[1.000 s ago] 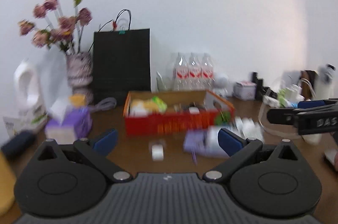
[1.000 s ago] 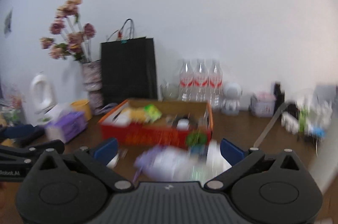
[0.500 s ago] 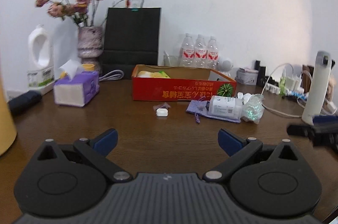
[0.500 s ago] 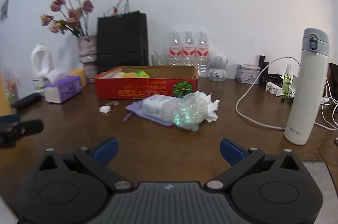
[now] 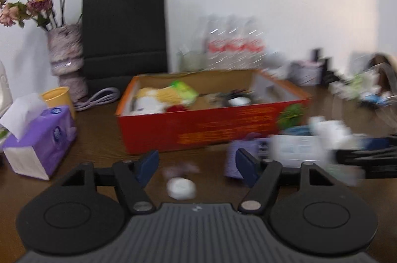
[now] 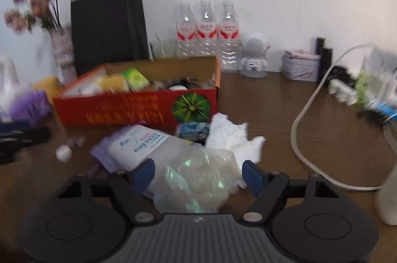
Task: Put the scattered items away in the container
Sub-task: 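Grasp a small clear wrapper with the left gripper while the right gripper grasps the crumpled clear plastic bag, then carry the wrapper and plastic bag over the box and open both grippers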
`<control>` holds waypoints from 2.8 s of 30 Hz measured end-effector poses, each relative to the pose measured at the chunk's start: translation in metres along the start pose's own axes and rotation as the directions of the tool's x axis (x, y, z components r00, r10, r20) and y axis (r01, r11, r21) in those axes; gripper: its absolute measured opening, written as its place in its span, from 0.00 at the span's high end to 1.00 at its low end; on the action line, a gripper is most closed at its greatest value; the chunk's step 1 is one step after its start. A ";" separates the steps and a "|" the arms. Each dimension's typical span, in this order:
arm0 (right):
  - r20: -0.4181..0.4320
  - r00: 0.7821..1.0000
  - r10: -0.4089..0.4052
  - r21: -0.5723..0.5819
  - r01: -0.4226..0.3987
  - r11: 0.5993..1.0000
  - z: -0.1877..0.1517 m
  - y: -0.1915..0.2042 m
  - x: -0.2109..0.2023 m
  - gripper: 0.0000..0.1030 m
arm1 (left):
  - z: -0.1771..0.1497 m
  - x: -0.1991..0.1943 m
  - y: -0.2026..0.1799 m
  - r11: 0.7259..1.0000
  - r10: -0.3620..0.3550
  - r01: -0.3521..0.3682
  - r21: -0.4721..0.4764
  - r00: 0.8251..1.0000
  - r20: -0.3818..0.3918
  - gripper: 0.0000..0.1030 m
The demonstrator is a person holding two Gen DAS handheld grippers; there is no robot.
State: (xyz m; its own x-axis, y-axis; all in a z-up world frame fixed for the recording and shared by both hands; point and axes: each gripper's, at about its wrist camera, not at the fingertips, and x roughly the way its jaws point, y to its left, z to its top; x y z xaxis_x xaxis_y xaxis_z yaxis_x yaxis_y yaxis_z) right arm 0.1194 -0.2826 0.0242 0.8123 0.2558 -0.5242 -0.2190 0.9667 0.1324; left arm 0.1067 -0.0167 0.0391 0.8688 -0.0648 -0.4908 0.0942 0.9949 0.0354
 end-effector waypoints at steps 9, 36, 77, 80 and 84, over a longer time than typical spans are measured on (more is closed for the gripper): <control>0.005 1.000 0.018 0.022 -0.018 1.000 -0.012 -0.006 0.006 0.62 | -0.003 0.072 0.027 0.991 -0.076 0.054 -0.124 0.981 -0.180 0.40; 0.174 0.953 0.248 -0.028 -0.247 0.969 -0.027 0.046 -0.070 0.80 | -0.044 -0.096 0.024 0.972 0.078 -0.069 -0.223 0.996 0.035 0.78; 0.162 0.961 0.224 -0.083 -0.213 0.974 -0.072 0.103 -0.126 0.78 | -0.112 -0.159 0.016 0.961 -0.007 0.040 -0.275 0.993 0.120 0.78; 0.166 0.961 0.223 -0.095 -0.209 0.973 -0.050 0.109 -0.108 0.78 | -0.105 -0.145 0.028 0.954 -0.003 0.023 -0.300 0.998 0.066 0.78; 0.209 0.943 0.257 -0.112 -0.238 0.965 -0.031 0.116 -0.094 0.78 | -0.085 -0.135 0.036 0.954 0.023 0.010 -0.301 0.994 0.104 0.78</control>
State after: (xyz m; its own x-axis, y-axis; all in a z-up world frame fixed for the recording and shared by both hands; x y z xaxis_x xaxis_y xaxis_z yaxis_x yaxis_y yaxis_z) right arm 0.0008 -0.1953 0.0631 0.8232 0.4915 -0.2842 -0.4654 0.8709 0.1581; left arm -0.0479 0.0343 0.0328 0.9166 -0.0499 -0.3966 -0.0480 0.9713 -0.2331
